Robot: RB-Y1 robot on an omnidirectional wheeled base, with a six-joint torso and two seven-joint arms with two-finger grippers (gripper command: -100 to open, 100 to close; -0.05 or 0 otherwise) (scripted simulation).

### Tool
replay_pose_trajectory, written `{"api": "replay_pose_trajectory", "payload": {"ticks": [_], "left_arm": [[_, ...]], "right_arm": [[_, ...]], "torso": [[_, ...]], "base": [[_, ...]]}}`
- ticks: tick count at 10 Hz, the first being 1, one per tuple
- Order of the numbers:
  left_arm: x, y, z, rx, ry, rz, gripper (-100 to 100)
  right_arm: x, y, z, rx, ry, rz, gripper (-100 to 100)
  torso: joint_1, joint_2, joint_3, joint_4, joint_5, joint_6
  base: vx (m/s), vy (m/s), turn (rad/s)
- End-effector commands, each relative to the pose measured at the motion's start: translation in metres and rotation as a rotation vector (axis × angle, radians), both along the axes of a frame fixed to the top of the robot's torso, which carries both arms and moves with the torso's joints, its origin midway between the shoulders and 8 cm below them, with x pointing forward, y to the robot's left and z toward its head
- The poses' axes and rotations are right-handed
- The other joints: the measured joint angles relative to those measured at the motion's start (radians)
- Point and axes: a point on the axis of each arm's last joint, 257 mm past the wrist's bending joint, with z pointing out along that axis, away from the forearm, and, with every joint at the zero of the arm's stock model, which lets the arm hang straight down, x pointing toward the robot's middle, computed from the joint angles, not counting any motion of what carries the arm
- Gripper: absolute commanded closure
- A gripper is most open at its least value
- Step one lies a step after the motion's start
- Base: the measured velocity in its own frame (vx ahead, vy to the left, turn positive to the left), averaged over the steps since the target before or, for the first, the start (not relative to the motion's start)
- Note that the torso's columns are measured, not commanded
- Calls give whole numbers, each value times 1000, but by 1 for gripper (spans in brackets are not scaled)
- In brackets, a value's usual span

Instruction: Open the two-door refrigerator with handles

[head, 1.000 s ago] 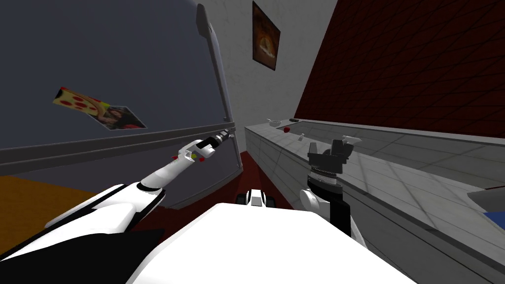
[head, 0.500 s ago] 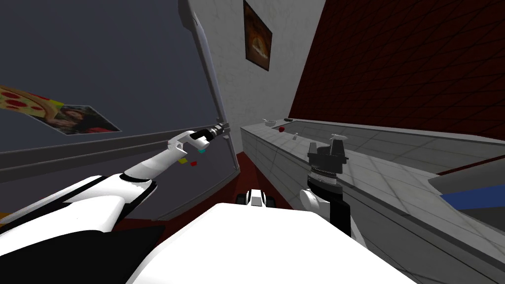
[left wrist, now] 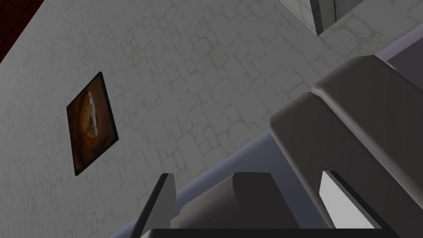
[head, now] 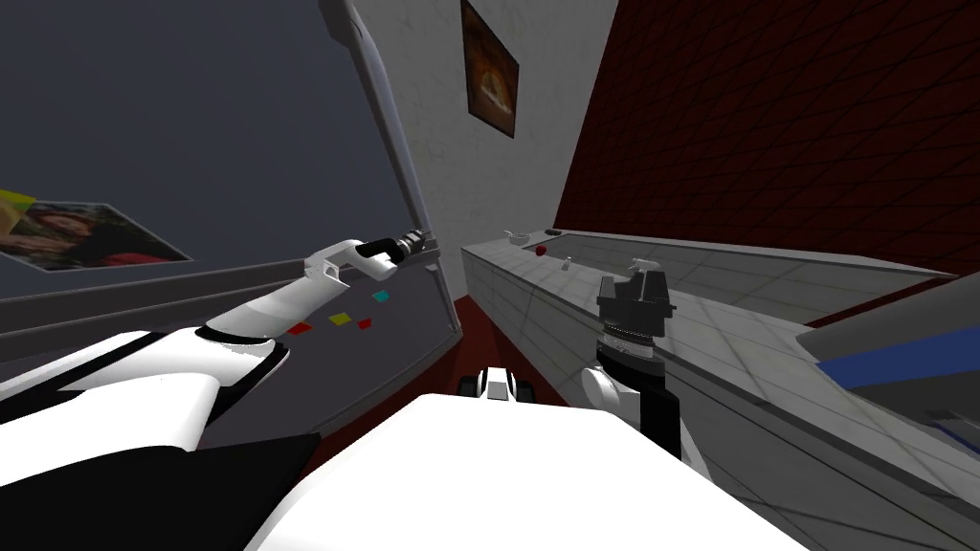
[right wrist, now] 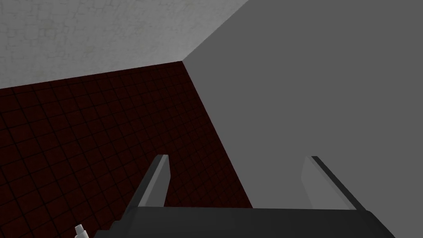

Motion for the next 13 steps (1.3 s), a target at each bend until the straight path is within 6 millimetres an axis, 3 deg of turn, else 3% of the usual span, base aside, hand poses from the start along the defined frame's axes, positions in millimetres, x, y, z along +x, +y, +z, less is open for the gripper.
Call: {"api": "replay_pose_trajectory", "payload": {"ticks": [1, 2, 4, 5, 7, 8, 12, 13], "left_arm": [[0, 1, 1, 0, 0, 2, -100], [0, 1, 1, 0, 0, 2, 100], [-9, -39, 7, 1, -10, -84, 100], [-9, -40, 7, 2, -10, -85, 100], [-19, -73, 8, 0, -10, -158, 100], [-21, -79, 8, 2, -12, -169, 100], [-51, -150, 7, 0, -4, -330, 100], [-53, -154, 7, 2, -6, -338, 100]], "right_arm": [[0, 0, 0, 0, 0, 0, 0], [0, 0, 0, 0, 0, 0, 0], [0, 0, 0, 0, 0, 0, 0], [0, 0, 0, 0, 0, 0, 0], [0, 0, 0, 0, 0, 0, 0], [0, 0, 0, 0, 0, 0, 0], [0, 0, 0, 0, 0, 0, 0], [0, 0, 0, 0, 0, 0, 0]], "torso": [[0, 0, 0, 0, 0, 0], [0, 0, 0, 0, 0, 0], [4, 3, 2, 0, 2, -2], [5, 9, 6, 3, 2, -2], [5, 9, 6, 4, 2, -7], [7, 12, 8, 5, 4, -9], [6, 12, 8, 6, 2, -5], [4, 7, 5, 3, 1, -2]], "base": [[0, 0, 0], [3, 0, -14], [-158, 23, 21], [-194, 37, -22], [-273, 17, 15], [-220, -16, 1], [-273, 34, 50], [-200, 34, 13]]}}
